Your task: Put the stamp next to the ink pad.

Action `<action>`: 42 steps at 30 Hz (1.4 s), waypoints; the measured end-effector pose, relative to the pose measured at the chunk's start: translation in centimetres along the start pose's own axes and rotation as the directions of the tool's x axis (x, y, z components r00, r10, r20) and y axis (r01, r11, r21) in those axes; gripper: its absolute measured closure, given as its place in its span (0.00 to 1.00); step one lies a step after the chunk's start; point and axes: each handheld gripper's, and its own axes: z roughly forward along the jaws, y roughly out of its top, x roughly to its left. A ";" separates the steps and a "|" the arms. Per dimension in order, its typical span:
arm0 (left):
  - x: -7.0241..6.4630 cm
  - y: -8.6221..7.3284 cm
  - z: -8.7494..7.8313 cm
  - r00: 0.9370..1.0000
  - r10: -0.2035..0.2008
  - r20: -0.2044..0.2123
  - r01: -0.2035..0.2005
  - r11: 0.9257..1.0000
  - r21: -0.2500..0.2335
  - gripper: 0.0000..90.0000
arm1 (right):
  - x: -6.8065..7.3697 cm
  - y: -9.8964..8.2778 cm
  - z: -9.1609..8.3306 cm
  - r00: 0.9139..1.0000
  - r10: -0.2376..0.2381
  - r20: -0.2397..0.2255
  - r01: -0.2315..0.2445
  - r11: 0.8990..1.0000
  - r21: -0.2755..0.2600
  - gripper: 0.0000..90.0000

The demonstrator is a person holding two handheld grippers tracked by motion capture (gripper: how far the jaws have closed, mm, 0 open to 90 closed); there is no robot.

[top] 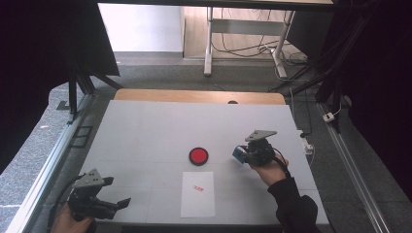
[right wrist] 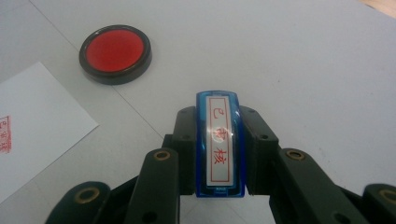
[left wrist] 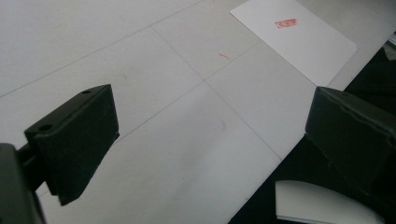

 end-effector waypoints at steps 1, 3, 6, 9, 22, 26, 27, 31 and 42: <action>0.0 0.0 0.0 1.000 0.000 0.000 0.000 1.000 0.001 0.03 | -0.1 -0.1 0.1 1.000 -0.001 0.001 0.001 1.000 0.001 0.78; 0.0 0.0 0.0 1.000 0.000 0.000 0.000 1.000 0.001 0.03 | -0.2 -0.2 0.2 1.000 0.000 0.003 0.000 1.000 0.006 0.78; 0.0 0.0 0.0 1.000 0.000 0.001 0.000 1.000 0.001 0.03 | -0.3 -0.3 0.5 1.000 0.005 0.004 -0.005 1.000 0.017 0.78; 0.0 0.0 0.0 1.000 -0.001 0.000 0.001 1.000 0.002 0.03 | -0.3 -0.5 0.8 1.000 0.006 0.006 -0.006 0.999 0.031 0.78; 0.0 0.0 0.0 1.000 -0.001 0.000 0.001 1.000 0.003 0.03 | -0.6 -1.2 1.7 1.000 0.023 -0.002 -0.023 0.997 0.079 0.78; 0.0 0.0 0.0 1.000 -0.003 0.001 0.003 1.000 0.005 0.04 | -0.7 -1.2 1.7 0.999 0.036 -0.004 -0.035 0.996 0.078 0.78; 0.0 0.0 0.0 1.000 -0.003 0.001 0.003 1.000 0.005 0.04 | -0.7 -1.2 1.7 0.999 0.035 -0.004 -0.035 0.996 0.077 0.77; 0.1 0.0 0.0 1.000 -0.004 0.002 0.004 1.000 0.005 0.04 | -0.7 -1.1 1.6 0.999 0.040 -0.004 -0.040 0.997 0.065 0.72; 0.1 0.0 0.0 1.000 -0.006 0.002 0.006 1.000 0.002 0.04 | -0.5 -0.9 0.8 0.998 0.068 -0.017 -0.068 0.997 0.022 0.54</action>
